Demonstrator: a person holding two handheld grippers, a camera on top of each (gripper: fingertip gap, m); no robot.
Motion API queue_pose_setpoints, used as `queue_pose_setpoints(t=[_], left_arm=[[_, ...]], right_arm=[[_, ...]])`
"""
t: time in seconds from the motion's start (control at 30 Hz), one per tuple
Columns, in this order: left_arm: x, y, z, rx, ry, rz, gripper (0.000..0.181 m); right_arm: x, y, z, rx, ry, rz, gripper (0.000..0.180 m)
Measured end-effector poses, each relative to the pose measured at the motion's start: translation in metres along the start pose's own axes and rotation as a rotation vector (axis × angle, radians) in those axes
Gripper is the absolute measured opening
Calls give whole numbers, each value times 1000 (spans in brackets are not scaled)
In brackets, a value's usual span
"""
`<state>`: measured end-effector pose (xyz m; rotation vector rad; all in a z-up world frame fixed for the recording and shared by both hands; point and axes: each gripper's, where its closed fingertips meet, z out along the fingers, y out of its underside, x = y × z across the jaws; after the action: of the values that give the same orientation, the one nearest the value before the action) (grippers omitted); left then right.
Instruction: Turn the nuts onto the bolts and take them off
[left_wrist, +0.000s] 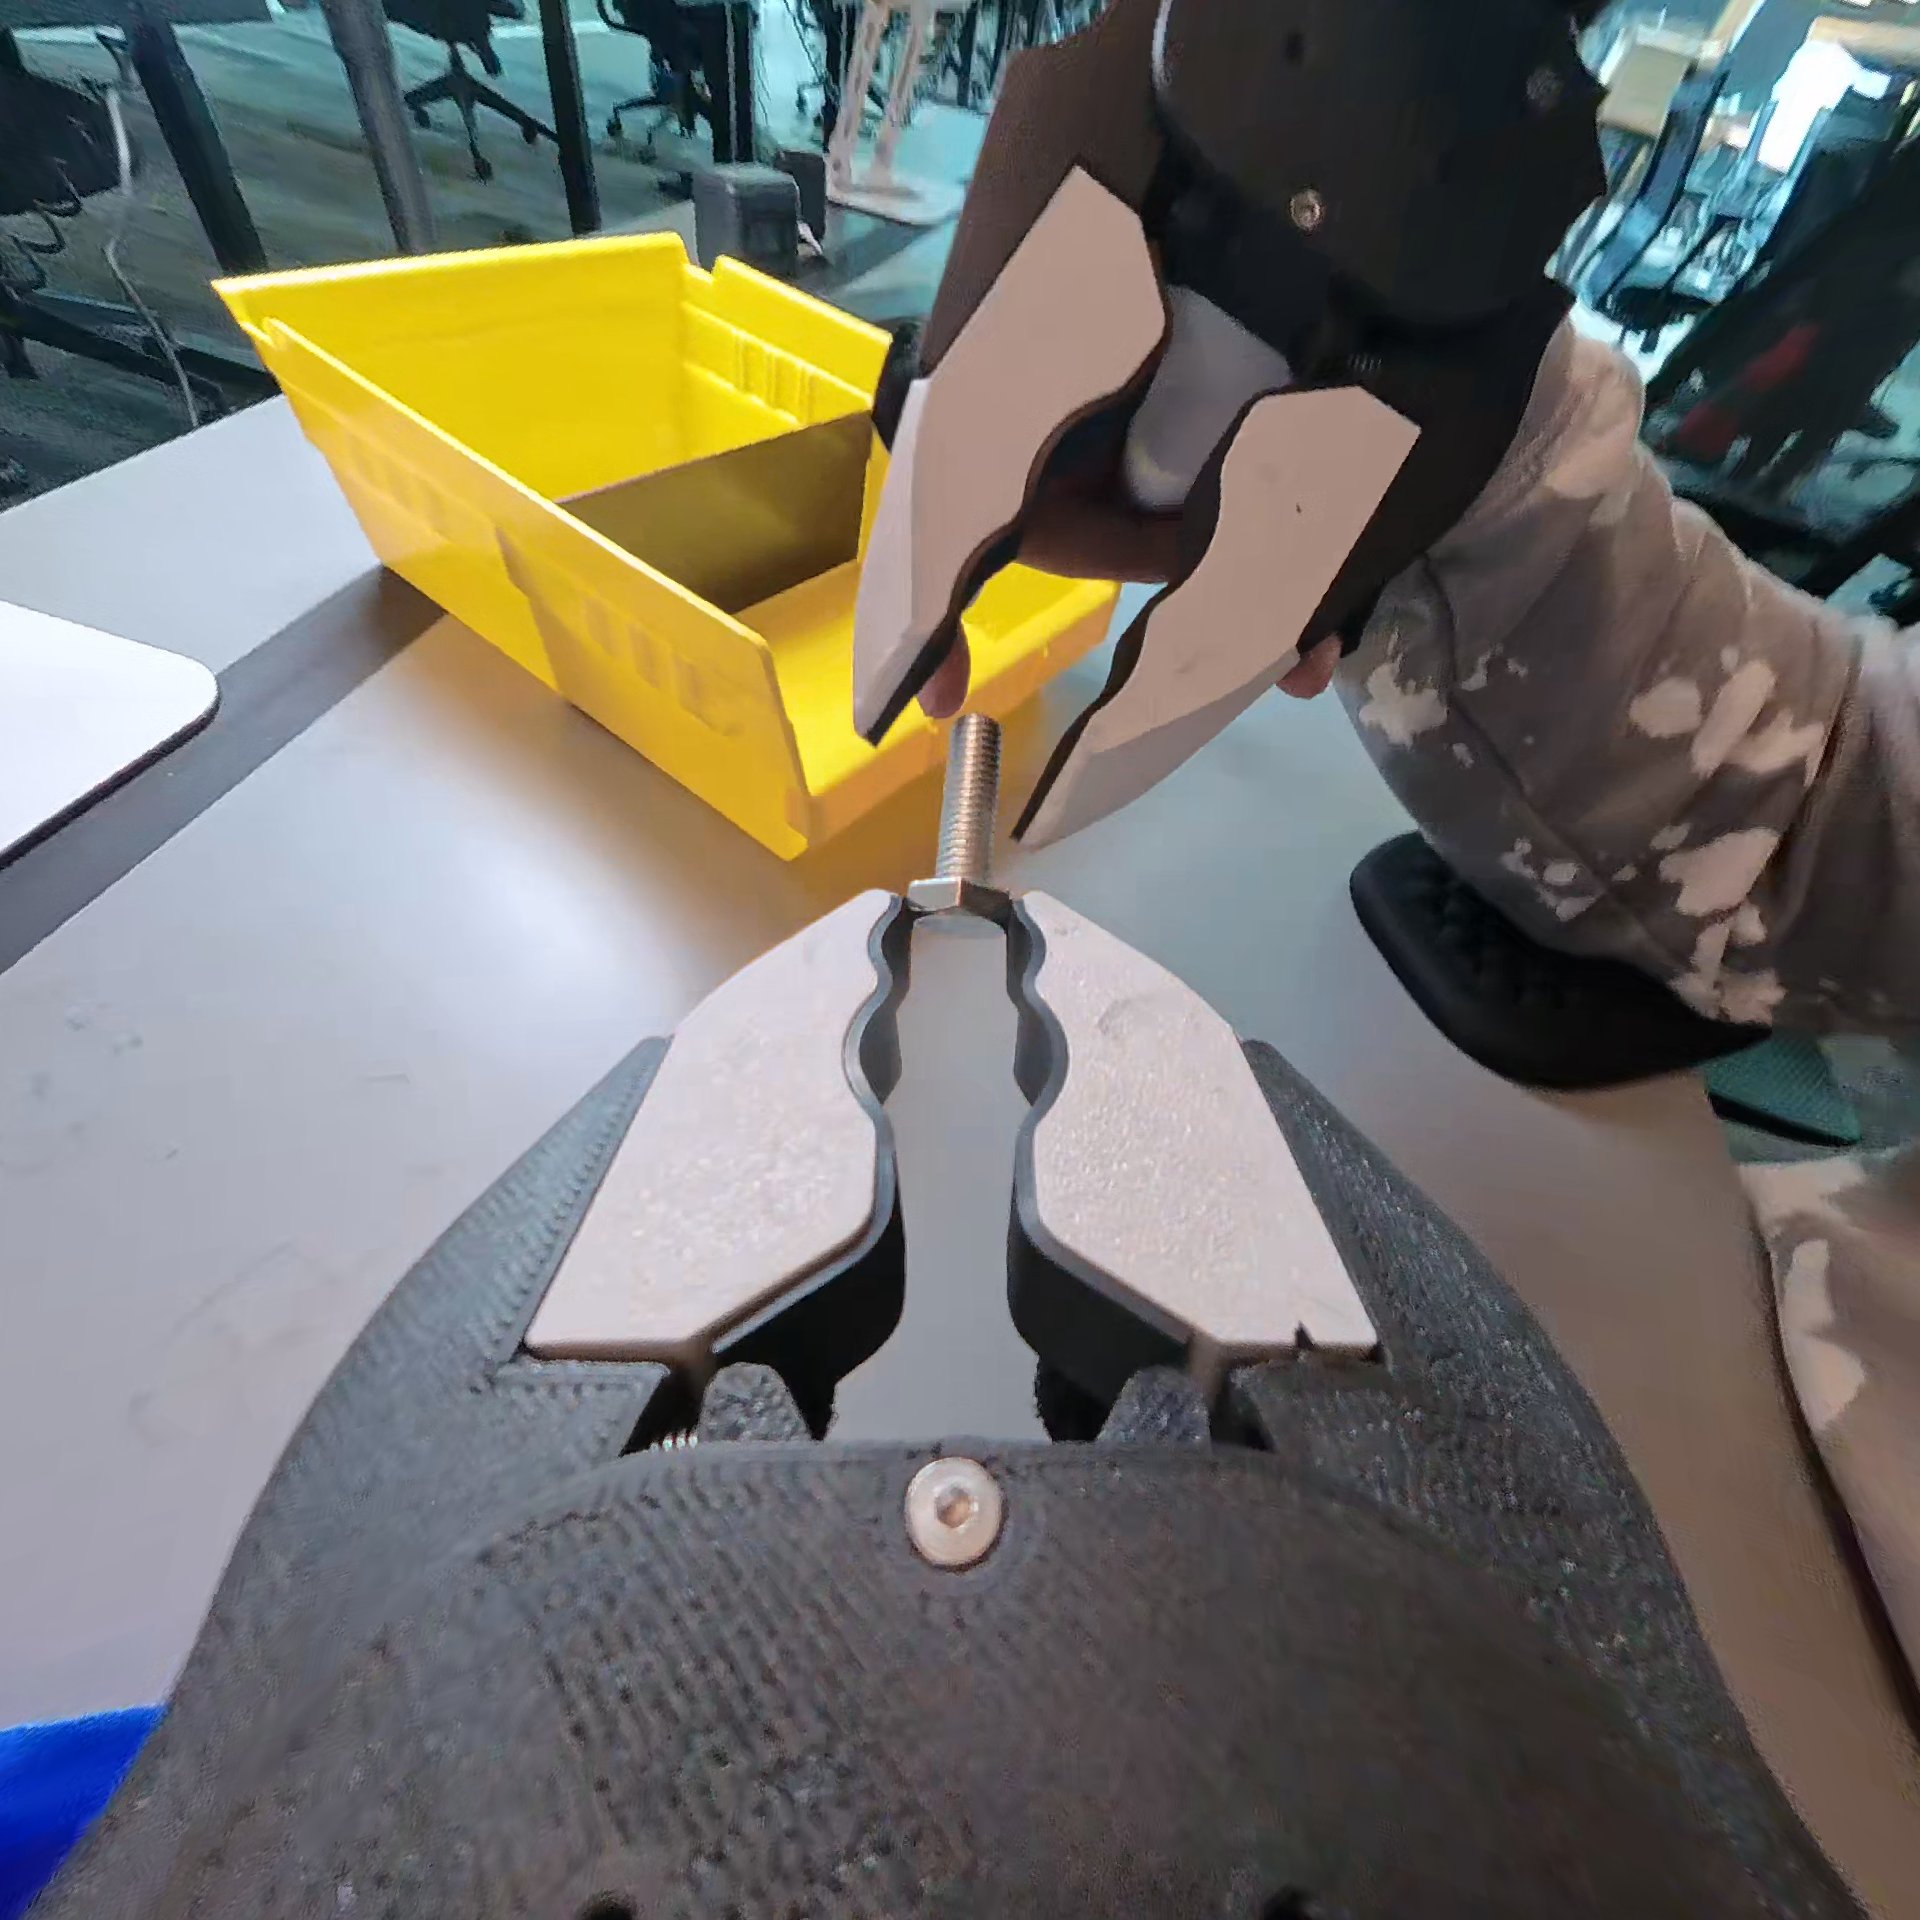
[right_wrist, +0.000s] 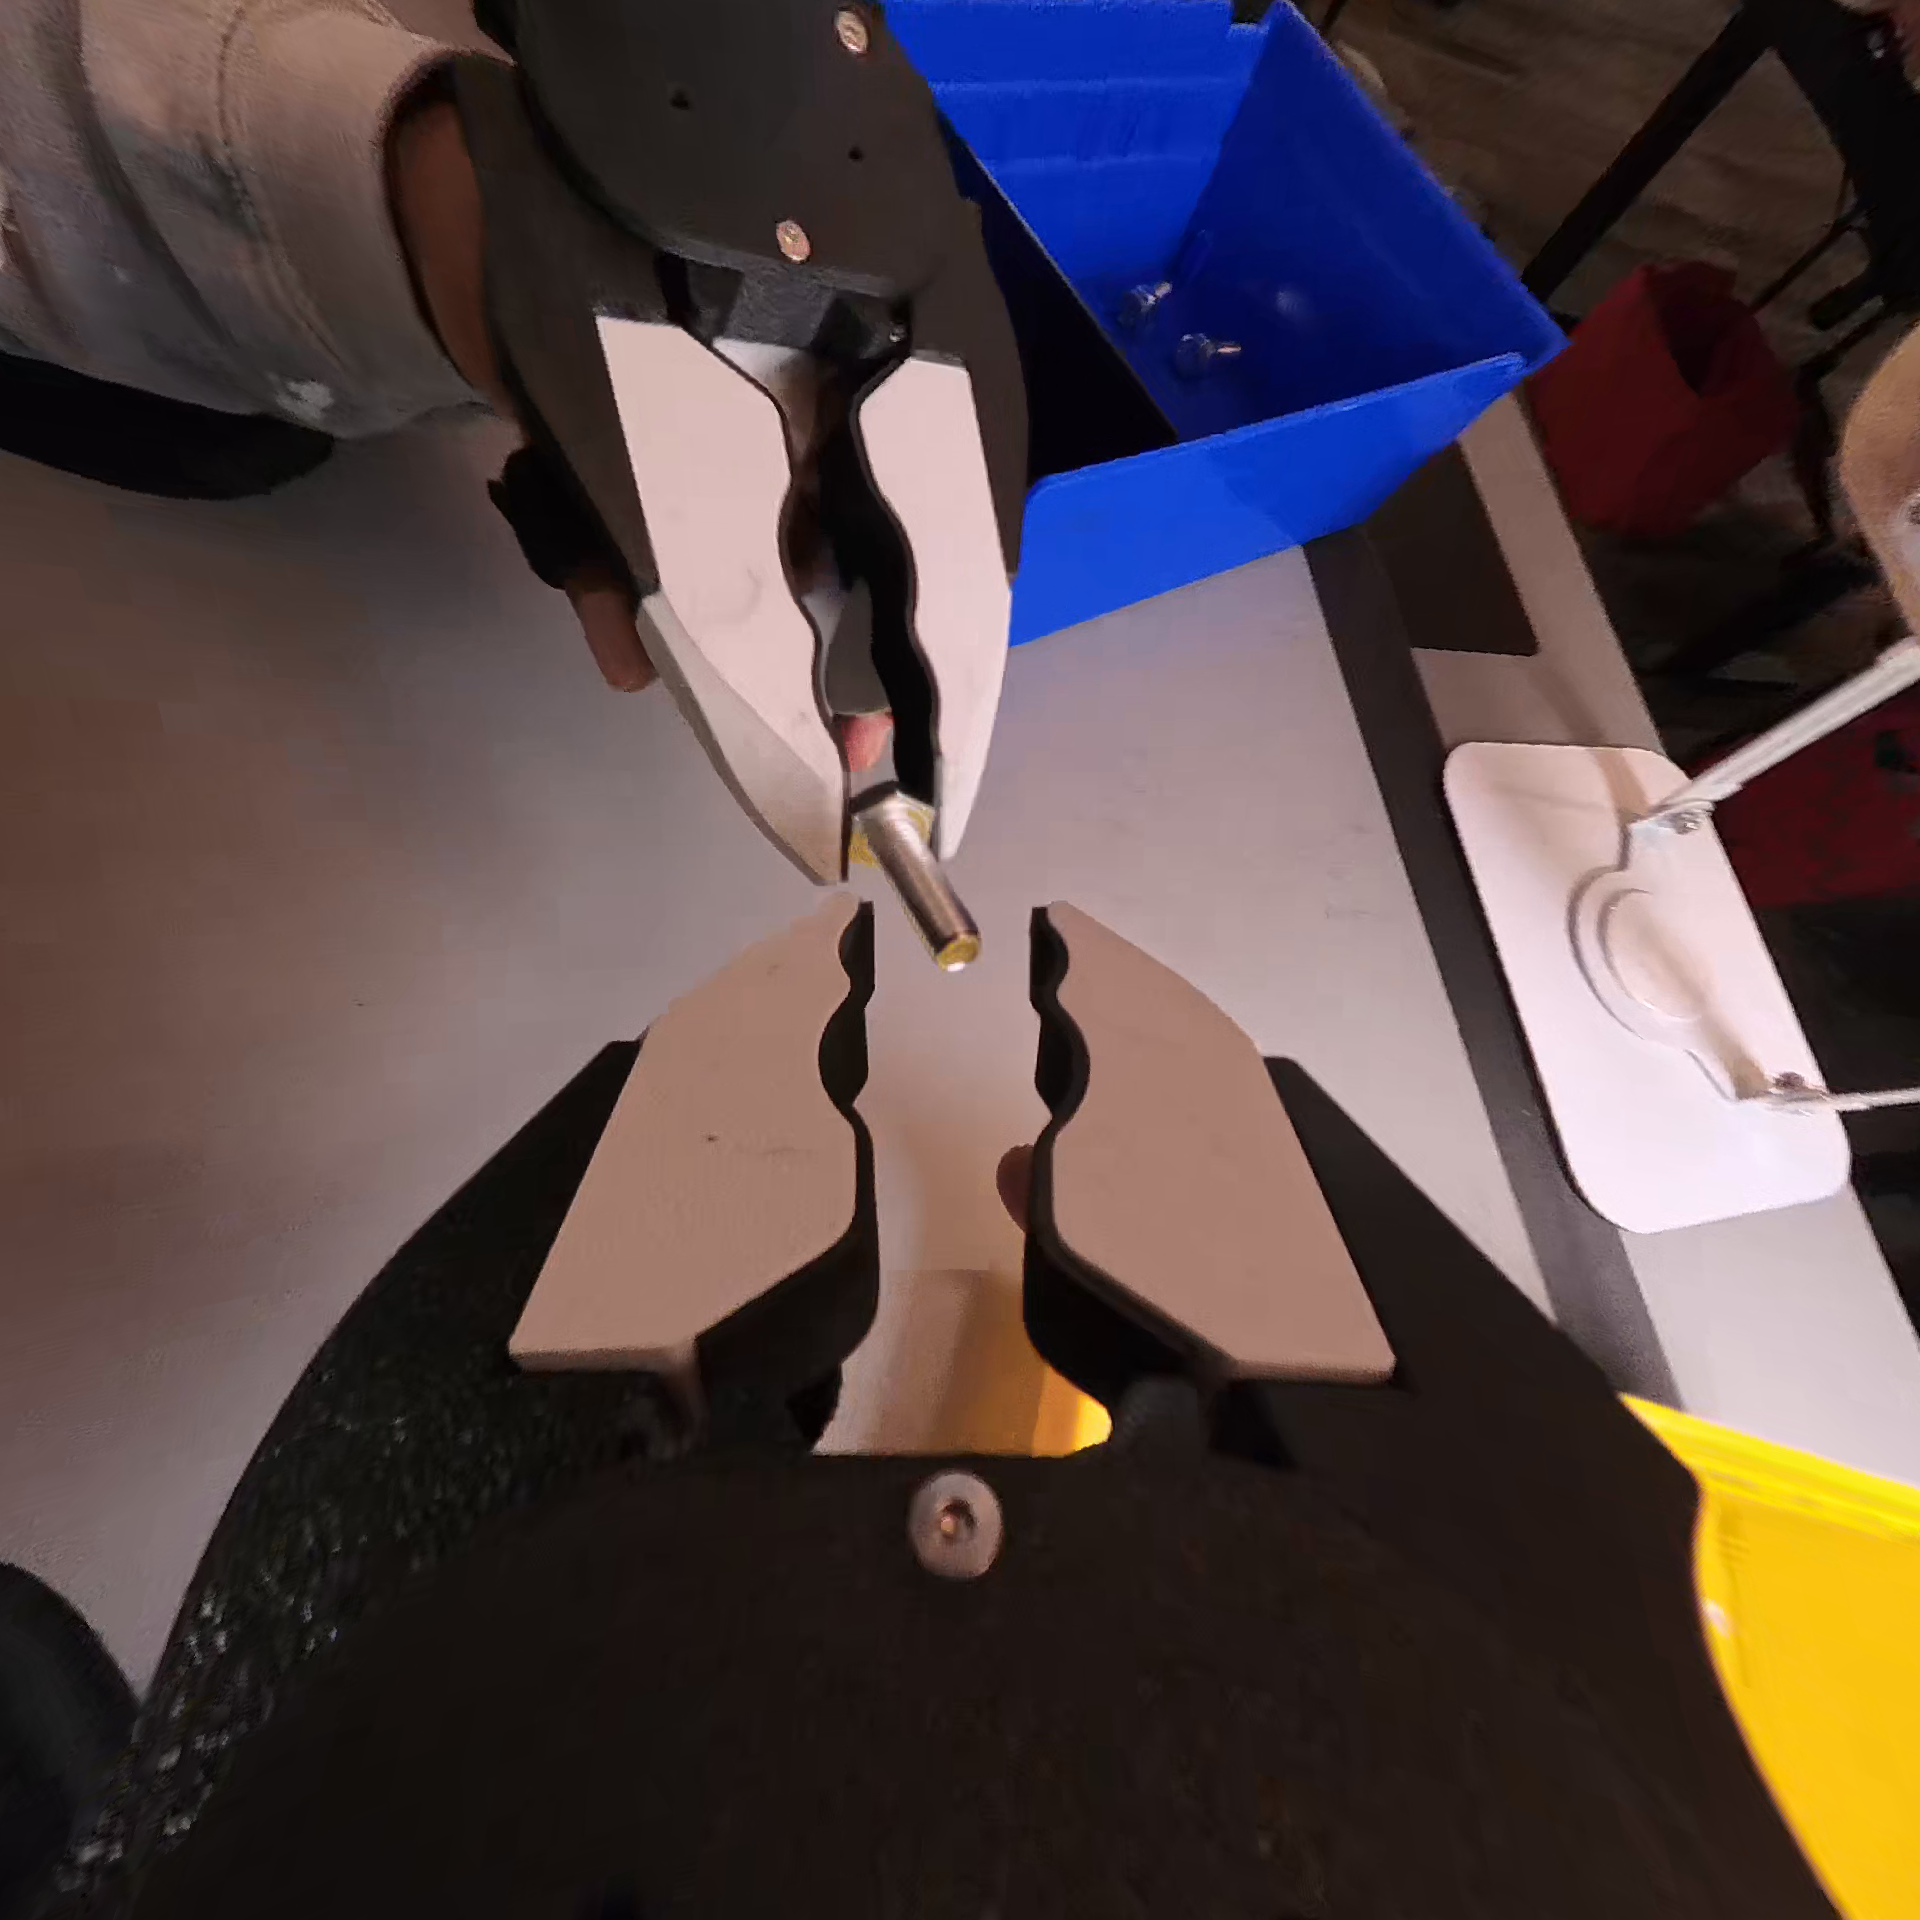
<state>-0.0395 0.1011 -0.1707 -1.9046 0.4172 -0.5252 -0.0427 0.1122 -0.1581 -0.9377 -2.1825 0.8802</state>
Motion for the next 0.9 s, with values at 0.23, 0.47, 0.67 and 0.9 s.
queue_pose_setpoints(t=[0.23, 0.47, 0.67, 0.9], left_arm=[[3, 4, 1, -23, 23, 29, 18], [7, -18, -2, 115, 3, 63, 18], [-10, -37, -22, 253, -63, 15, 21], [-50, -51, -57, 357, -255, 3, 27]], right_arm=[[-13, 4, 6, -15, -96, 21, 10], [-9, -1, -8, 81, -143, 132, 9], [40, -12, -30, 239, 16, 234, 9], [226, 130, -93, -150, 745, 623, 10]])
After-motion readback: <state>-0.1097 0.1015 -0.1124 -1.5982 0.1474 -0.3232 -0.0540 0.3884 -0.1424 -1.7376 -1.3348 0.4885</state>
